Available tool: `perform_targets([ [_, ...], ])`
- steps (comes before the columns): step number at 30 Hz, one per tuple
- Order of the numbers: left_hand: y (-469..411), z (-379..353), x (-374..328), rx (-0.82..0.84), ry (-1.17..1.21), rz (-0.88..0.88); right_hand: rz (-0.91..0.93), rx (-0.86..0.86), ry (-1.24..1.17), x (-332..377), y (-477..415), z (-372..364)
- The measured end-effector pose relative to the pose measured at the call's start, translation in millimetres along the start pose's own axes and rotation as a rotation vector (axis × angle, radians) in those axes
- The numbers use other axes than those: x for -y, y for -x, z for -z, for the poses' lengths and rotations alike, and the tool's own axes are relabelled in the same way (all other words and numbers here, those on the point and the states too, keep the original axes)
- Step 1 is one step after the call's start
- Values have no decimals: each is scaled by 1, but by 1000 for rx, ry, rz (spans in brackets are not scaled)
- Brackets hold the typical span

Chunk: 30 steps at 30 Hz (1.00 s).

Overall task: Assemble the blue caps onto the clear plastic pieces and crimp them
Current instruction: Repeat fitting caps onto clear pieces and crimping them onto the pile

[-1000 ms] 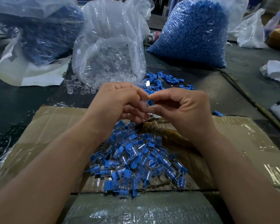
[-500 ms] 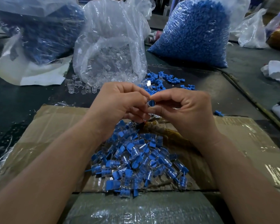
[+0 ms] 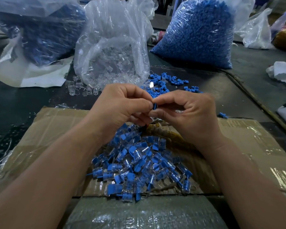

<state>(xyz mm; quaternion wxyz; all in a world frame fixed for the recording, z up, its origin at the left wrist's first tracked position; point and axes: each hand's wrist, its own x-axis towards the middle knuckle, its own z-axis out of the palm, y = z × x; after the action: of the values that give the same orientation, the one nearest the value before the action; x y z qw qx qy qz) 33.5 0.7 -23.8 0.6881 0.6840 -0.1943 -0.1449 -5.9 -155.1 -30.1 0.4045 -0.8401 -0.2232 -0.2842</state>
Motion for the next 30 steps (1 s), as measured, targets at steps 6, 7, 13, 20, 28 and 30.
perform_targets([
  [6, 0, -1, 0, -8, 22, -13, -66, 47, -27, 1, -2, 3],
  [7, 1, -2, 0, -19, 31, -17, -123, 55, -37, 1, -3, 6],
  [13, -1, 4, -1, -149, 109, -49, -472, 417, 228, -9, -7, 41],
  [20, -3, 6, 0, -232, 150, -61, -616, 773, 406, -9, -1, 35],
  [28, -5, 7, 3, -235, 166, -62, -443, 644, 647, -3, -4, 17],
  [30, -6, 7, 4, -248, 175, -69, -405, 581, 692, -7, -3, 13],
])
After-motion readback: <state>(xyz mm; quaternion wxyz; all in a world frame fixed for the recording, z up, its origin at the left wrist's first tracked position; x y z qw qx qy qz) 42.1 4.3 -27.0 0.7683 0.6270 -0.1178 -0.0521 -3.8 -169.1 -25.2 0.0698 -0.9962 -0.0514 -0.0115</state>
